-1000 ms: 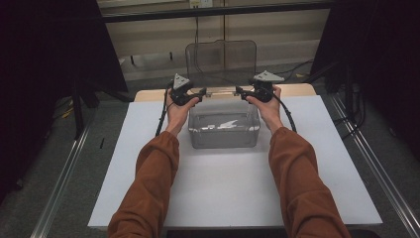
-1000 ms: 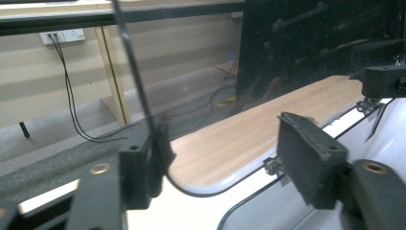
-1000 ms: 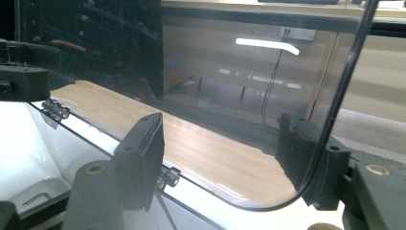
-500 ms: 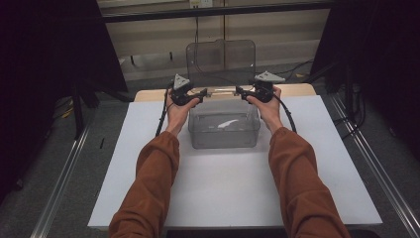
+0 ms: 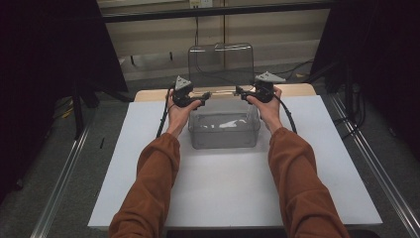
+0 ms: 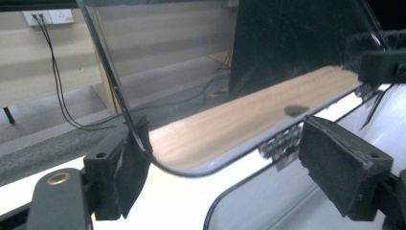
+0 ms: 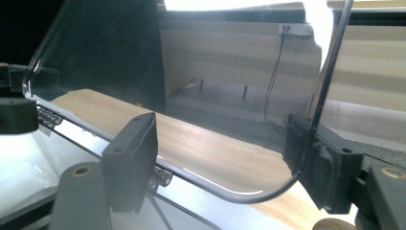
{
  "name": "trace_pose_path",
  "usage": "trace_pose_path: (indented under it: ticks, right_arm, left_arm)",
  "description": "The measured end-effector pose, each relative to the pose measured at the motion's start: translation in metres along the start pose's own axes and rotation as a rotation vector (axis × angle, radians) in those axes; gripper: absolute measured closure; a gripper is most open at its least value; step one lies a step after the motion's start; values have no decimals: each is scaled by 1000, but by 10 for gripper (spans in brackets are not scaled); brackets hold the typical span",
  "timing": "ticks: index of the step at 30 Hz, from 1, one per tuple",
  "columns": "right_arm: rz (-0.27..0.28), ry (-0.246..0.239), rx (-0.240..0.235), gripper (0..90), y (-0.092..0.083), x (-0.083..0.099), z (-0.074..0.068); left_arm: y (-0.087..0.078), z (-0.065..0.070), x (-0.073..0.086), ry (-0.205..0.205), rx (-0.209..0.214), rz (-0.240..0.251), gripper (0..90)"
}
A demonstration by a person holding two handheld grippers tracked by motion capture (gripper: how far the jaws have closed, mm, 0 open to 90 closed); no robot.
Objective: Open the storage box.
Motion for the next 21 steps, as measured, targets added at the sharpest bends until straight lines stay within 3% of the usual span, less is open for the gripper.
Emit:
trace_pose_path:
  ticks: [6, 16, 21]
  right_arm:
    - [8, 69, -12, 213, 3, 4, 4]
    - [0, 60, 6, 201, 3, 3, 2]
    - [3, 82, 1, 203, 4, 4, 3]
  left_arm:
    - [1, -1, 3, -13, 5, -31, 162]
    - [3, 1, 5, -2, 15, -43, 161]
    - [3, 1, 5, -7, 17, -46, 162]
Point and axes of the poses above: each handheld gripper's, and its own axes: y roughly forward along the jaws, x roughly out of its underside, z roughly to its right, the point moved 1 cm from there along y, roughly forward along the jaws, and after that the axes turned 11 degrees about -z, right-handed, at the moved point
